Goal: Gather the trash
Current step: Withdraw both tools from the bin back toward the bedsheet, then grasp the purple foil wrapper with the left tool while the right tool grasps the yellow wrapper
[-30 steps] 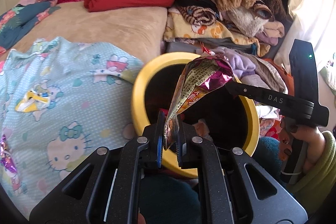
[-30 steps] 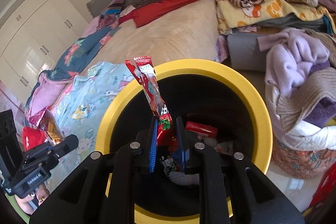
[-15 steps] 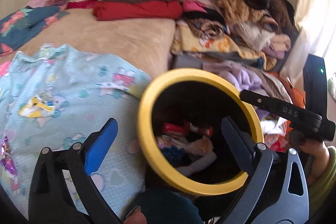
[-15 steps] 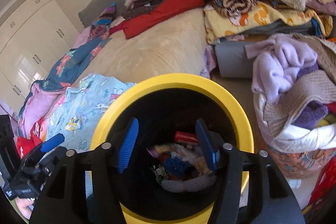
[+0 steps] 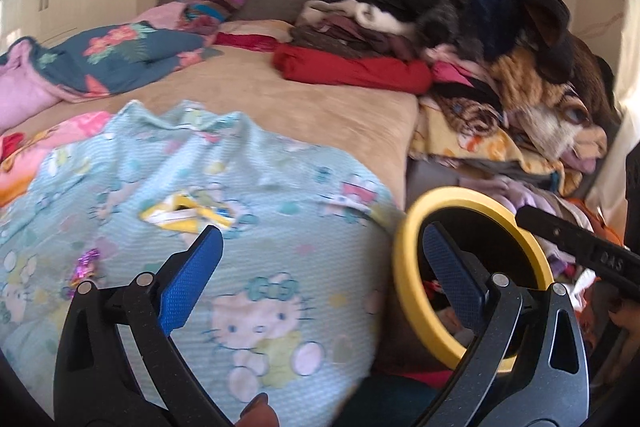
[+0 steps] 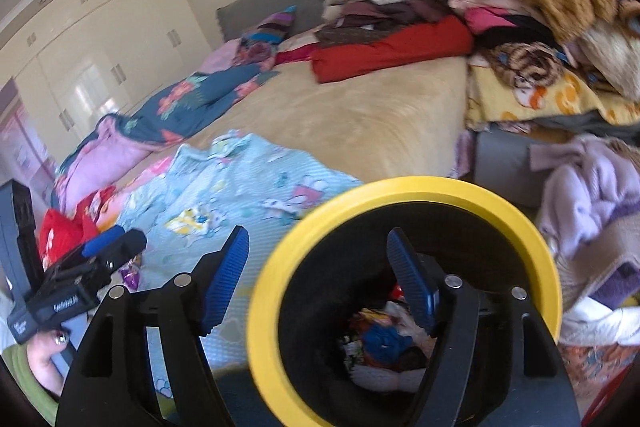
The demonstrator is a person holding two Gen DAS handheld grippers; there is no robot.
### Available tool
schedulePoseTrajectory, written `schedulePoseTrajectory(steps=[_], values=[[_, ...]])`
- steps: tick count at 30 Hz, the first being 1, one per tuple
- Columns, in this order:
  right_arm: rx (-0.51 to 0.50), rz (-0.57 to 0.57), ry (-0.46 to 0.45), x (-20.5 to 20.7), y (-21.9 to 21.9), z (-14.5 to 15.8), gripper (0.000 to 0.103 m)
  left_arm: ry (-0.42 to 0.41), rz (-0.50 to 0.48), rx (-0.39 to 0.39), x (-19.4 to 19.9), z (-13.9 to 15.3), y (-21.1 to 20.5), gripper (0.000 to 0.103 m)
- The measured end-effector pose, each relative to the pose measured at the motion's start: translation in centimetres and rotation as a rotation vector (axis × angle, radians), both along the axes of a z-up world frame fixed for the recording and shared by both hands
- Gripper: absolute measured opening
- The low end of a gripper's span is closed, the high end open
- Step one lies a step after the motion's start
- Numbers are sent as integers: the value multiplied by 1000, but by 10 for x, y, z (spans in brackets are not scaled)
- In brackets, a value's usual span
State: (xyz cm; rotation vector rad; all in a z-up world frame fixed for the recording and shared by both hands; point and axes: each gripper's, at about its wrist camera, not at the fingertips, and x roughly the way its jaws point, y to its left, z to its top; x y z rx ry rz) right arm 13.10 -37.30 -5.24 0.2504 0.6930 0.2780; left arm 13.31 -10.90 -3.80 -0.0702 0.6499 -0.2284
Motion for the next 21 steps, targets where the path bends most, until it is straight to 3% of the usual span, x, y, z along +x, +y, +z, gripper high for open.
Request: schedulePoseTrajectory(steps=[21], values=[[-72,272,34,60,138,-10,69,17,256,-33,-4,-15,120,92]])
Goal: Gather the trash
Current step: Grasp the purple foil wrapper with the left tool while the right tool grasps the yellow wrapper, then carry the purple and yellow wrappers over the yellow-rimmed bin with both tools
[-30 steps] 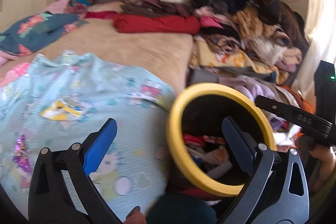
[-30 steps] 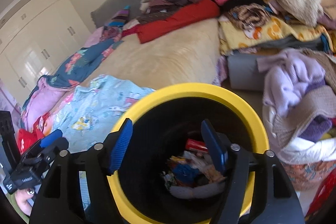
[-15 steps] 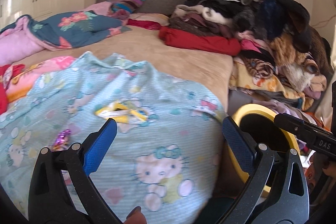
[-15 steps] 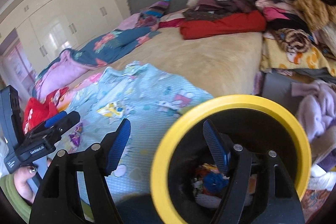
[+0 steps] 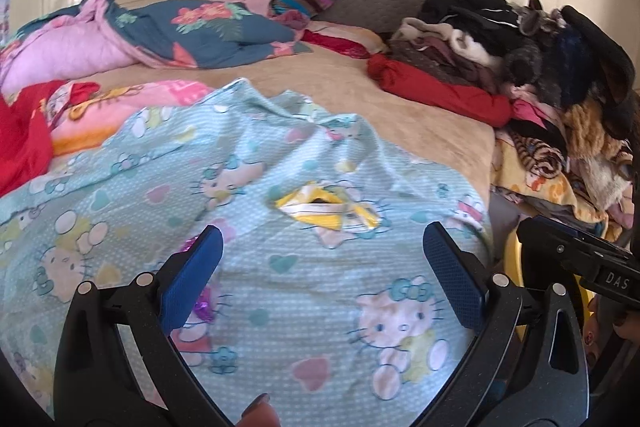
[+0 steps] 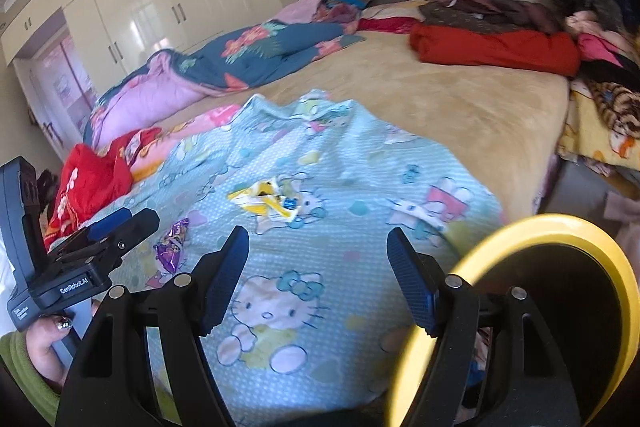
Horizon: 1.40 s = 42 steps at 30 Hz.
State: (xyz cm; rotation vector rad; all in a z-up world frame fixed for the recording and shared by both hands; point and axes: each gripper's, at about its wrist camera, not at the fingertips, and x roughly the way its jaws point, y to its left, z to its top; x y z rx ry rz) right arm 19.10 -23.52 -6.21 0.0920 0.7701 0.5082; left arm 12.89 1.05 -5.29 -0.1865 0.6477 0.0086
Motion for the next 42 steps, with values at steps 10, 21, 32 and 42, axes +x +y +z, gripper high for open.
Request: schedulePoseTrajectory(steps=[10,21,32,42], values=[[-45,100,69,46,56,-31,69,75,109,-67,2,-28,54,92],[-28,118,243,107,101,-92,69,187,157,-117,4,-69,91,81],[-18,135,195,104,113,-85,31,241,153,-129,11,-91,92,45],[33,130,130,59,88,-49,31,217,126,-116,9,-79,82,12]])
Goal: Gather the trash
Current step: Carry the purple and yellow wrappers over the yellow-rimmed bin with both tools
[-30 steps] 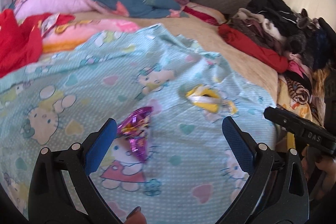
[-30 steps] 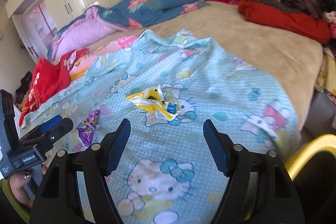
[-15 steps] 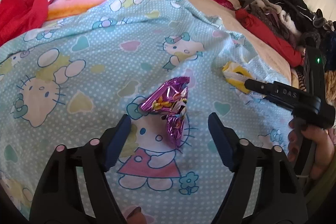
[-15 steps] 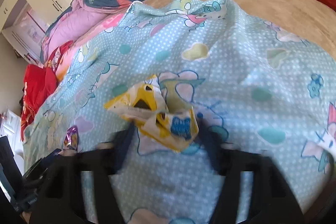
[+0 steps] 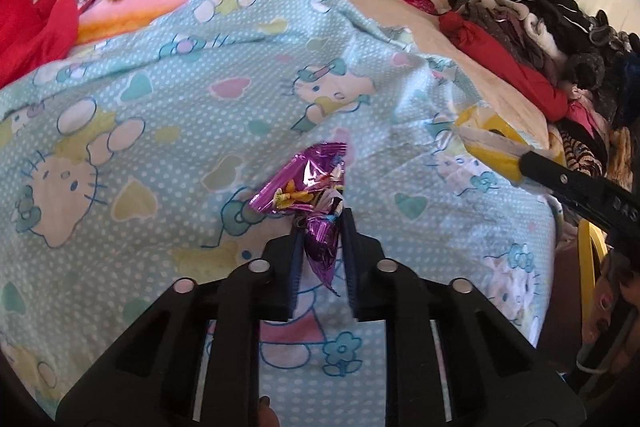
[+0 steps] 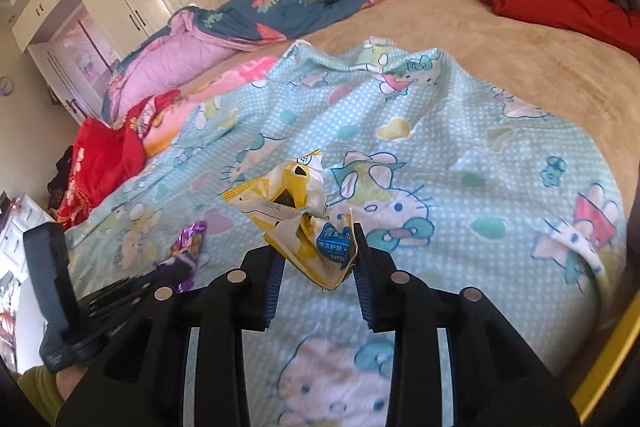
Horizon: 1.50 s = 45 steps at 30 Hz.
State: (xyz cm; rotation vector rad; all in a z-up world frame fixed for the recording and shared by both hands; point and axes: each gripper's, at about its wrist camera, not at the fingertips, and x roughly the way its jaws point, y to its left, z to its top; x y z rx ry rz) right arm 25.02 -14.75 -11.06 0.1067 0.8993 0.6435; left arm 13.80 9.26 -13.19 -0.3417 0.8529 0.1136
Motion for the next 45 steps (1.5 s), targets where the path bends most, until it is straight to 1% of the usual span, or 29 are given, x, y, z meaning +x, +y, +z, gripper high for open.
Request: schedulePoseTrajectory(steps=[8,14,31,45], values=[[23,-29,-57,-28,-27,26,31,-65,-40,19,-1,29,-18,12],[42,-89,-82,-47,-60,40,31,-104,-83,32,0,48,-39,12],[54,-235,-120,-91,-149,58,31,-188,-236,71,-11,86,-119,12],[66,-369,-128,-122,-222,60,31,-228,-351,96,-22,104,-171,12]])
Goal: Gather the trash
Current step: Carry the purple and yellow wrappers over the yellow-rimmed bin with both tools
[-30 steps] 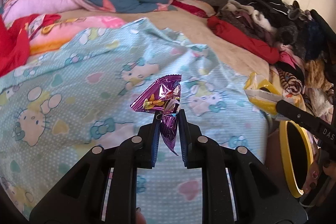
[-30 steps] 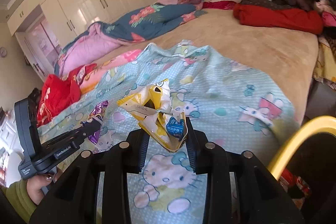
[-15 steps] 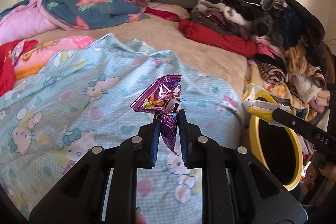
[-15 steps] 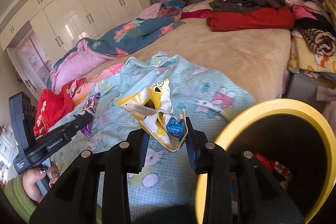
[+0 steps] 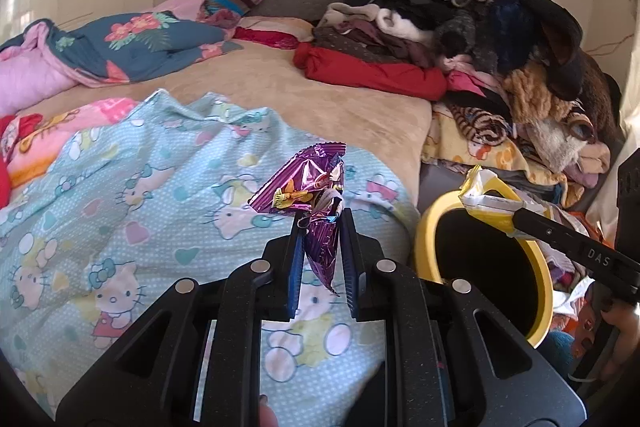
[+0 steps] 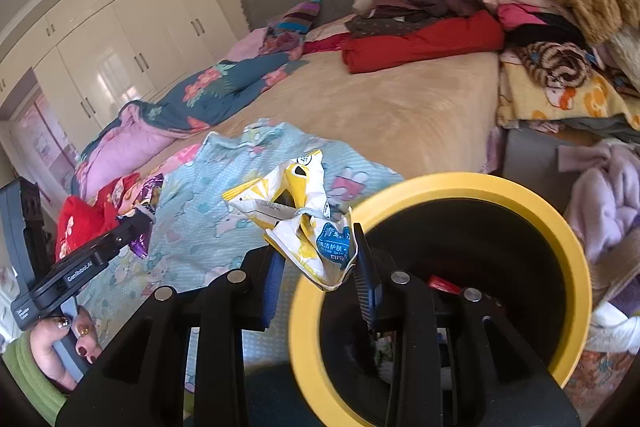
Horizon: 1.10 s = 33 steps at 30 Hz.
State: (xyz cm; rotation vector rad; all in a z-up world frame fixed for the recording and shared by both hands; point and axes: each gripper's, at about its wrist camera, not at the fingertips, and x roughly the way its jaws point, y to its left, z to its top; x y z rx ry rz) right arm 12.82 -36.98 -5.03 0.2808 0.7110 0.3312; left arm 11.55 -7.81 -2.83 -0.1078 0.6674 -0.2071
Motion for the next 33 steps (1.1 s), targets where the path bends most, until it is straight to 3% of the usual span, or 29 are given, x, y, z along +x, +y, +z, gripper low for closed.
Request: schedulePoseTrajectory(steps=[21,33], values=[[-15,-144,32,-22,-73,-12,31,-30,-159,44,-13,10,-79,12],[-24,-193,101,-24,-97,-34,31,2,-251,62,-14,-6,-126,12]])
